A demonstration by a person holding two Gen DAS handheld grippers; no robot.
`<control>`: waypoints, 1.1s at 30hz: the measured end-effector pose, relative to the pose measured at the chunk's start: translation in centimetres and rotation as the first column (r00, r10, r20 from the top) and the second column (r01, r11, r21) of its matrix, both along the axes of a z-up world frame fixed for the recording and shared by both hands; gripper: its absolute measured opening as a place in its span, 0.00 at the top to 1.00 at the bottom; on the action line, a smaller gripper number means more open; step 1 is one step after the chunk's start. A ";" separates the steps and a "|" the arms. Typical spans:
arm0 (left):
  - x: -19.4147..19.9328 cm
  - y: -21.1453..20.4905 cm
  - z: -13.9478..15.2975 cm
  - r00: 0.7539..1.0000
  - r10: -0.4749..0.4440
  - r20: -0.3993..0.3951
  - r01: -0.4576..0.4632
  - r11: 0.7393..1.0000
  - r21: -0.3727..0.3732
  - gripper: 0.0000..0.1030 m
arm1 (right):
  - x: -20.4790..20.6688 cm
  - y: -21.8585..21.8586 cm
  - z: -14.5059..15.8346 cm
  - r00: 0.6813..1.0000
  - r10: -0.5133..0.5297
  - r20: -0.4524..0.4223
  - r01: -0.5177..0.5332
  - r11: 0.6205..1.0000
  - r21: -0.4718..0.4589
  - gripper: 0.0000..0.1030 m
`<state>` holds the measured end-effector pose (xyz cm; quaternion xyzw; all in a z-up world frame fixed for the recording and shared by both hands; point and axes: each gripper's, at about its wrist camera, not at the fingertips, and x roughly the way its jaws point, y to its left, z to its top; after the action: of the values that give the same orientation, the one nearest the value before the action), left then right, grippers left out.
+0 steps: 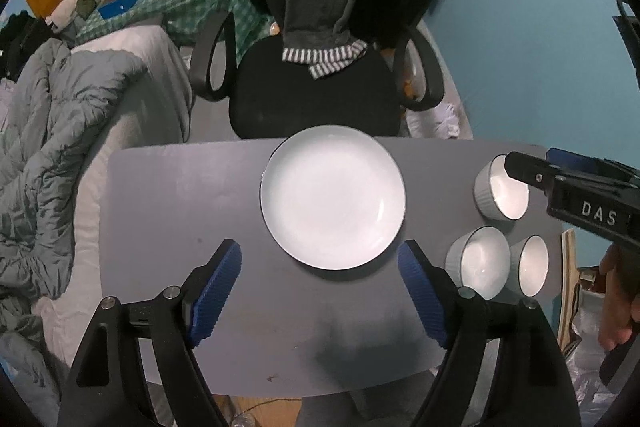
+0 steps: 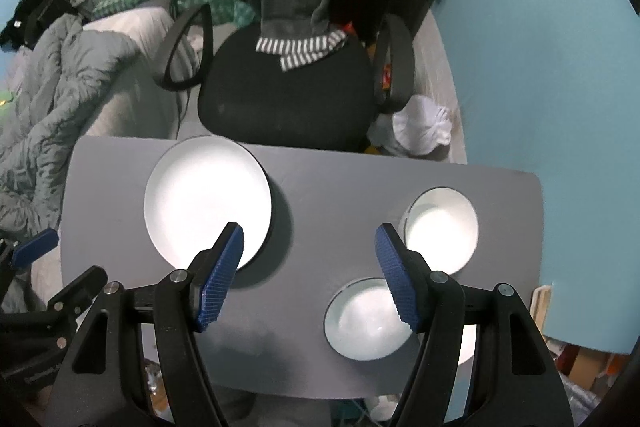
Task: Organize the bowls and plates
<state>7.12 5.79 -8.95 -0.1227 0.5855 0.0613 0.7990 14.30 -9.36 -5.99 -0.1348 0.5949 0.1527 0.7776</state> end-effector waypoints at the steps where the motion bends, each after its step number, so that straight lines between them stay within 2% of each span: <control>1: -0.1 -0.3 0.5 1.000 -0.004 0.014 0.004 1.000 0.005 0.21 | -0.2 -0.1 0.3 1.000 -0.003 0.008 0.003 1.000 0.004 0.34; 6: -1.1 -1.1 2.3 0.997 -0.022 0.069 0.022 1.000 -0.002 0.21 | -2.0 -1.3 2.5 0.998 -0.024 0.063 0.023 0.999 0.028 0.34; 16: -3.2 -3.1 5.3 0.985 -0.084 0.151 0.080 0.996 0.032 0.20 | -4.9 -2.9 5.8 0.985 -0.063 0.162 0.052 0.996 0.068 0.34; 21: -4.0 -3.7 6.8 0.976 -0.106 0.188 0.110 0.994 -0.014 0.20 | -6.1 -4.1 7.4 0.976 -0.097 0.197 0.080 0.993 0.091 0.34; 33: -5.1 -6.5 9.8 0.938 -0.218 0.270 0.216 0.976 0.036 0.20 | -8.4 -7.4 10.1 0.953 -0.182 0.244 0.155 0.980 0.126 0.34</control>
<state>2.05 -0.72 0.80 -0.0624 0.4797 -0.0428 0.8741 5.94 -16.78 4.13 -0.0611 0.4909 0.0984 0.8635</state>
